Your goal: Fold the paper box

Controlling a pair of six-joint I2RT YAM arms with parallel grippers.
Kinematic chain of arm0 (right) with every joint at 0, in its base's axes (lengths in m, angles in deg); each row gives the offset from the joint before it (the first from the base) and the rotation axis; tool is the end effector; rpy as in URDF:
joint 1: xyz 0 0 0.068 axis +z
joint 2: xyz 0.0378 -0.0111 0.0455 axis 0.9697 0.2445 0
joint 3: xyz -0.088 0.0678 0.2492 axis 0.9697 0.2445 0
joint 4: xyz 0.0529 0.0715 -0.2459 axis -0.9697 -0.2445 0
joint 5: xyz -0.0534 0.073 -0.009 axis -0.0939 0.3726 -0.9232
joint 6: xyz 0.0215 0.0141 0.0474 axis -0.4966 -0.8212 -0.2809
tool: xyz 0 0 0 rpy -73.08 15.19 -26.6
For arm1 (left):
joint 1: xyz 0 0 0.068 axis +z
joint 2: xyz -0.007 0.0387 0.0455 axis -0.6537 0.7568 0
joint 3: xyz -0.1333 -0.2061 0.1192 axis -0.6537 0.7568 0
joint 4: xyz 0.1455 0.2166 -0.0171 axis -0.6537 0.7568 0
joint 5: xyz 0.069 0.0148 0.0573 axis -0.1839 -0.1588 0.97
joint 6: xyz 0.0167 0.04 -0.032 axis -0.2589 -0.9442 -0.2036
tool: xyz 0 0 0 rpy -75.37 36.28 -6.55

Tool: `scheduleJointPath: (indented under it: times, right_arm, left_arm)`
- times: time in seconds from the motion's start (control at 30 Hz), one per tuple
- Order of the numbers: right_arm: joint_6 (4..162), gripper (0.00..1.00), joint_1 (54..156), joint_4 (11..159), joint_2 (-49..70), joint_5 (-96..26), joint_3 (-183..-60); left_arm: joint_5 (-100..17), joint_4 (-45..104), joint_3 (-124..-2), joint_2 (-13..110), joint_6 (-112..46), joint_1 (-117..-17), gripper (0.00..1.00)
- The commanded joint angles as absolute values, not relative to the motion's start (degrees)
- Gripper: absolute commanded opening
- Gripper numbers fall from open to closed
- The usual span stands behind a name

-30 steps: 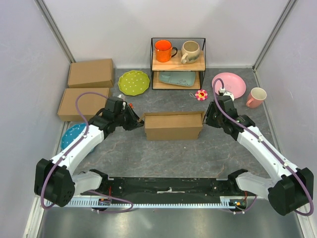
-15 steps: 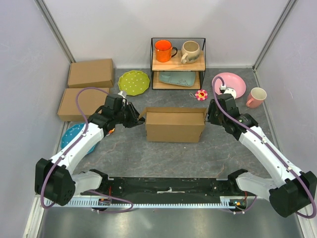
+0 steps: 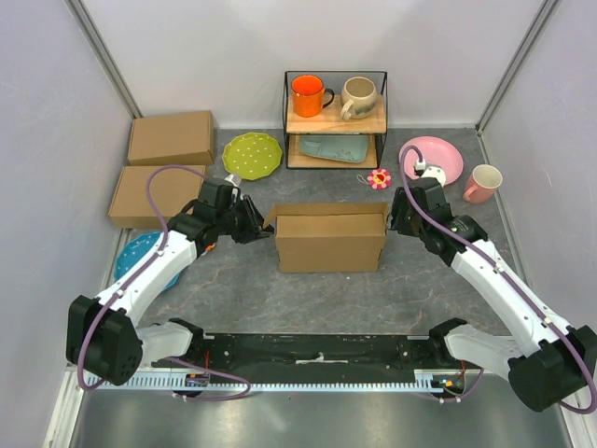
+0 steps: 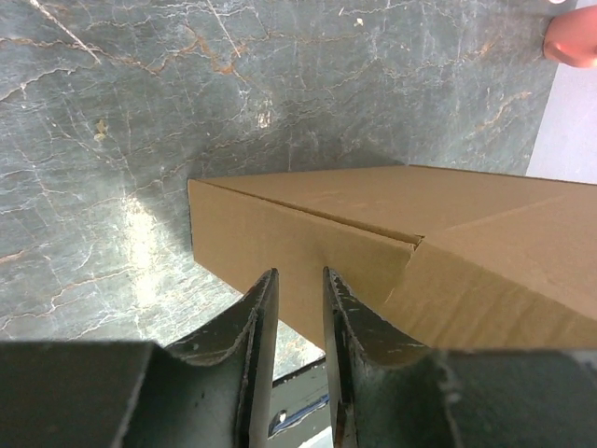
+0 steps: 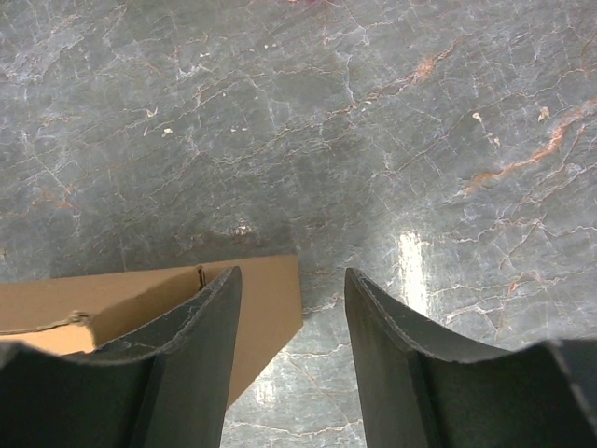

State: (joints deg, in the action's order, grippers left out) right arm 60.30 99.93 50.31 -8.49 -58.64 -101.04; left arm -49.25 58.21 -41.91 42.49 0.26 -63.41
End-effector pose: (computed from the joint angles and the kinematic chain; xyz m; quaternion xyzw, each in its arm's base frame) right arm 0.2111 0.0839 0.3027 0.0988 0.9040 0.0686 0.4104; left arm 0.2317 -0.1073 0.2649 -0.1267 0.9066 -0.3206 0.2435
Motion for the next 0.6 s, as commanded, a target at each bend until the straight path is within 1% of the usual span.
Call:
scheduleJointPath:
  times: [0.0, 0.13, 0.23, 0.27, 0.4, 0.57]
  right_arm:
    - [60.55, 0.57, 100.11, 50.59, -10.67, -60.07, -99.85]
    - [60.63, 0.58, 99.93, 49.98, -11.73, -61.30, -98.88]
    - [61.33, 0.59, 99.58, 48.14, -12.69, -64.46, -99.67]
    - [61.68, 0.61, 99.49, 47.61, -13.13, -65.60, -100.11]
    - [63.01, 0.65, 98.70, 45.76, -15.94, -69.56, -102.30]
    - [63.71, 0.67, 98.35, 43.56, -17.00, -71.33, -104.24]
  left_arm:
    - [-50.36, 57.55, -40.92, 40.14, -2.32, -63.67, 0.33]
    - [-48.61, 58.08, -39.69, 39.09, -2.76, -63.58, 0.35]
    - [-46.06, 59.92, -40.04, 37.86, -3.90, -63.41, 0.39]
    - [-44.92, 61.23, -40.30, 37.42, -4.34, -63.32, 0.41]
    - [-40.97, 62.91, -40.57, 34.52, -6.54, -62.00, 0.45]
    - [-40.69, 63.96, -40.56, 32.32, -7.59, -59.54, 0.48]
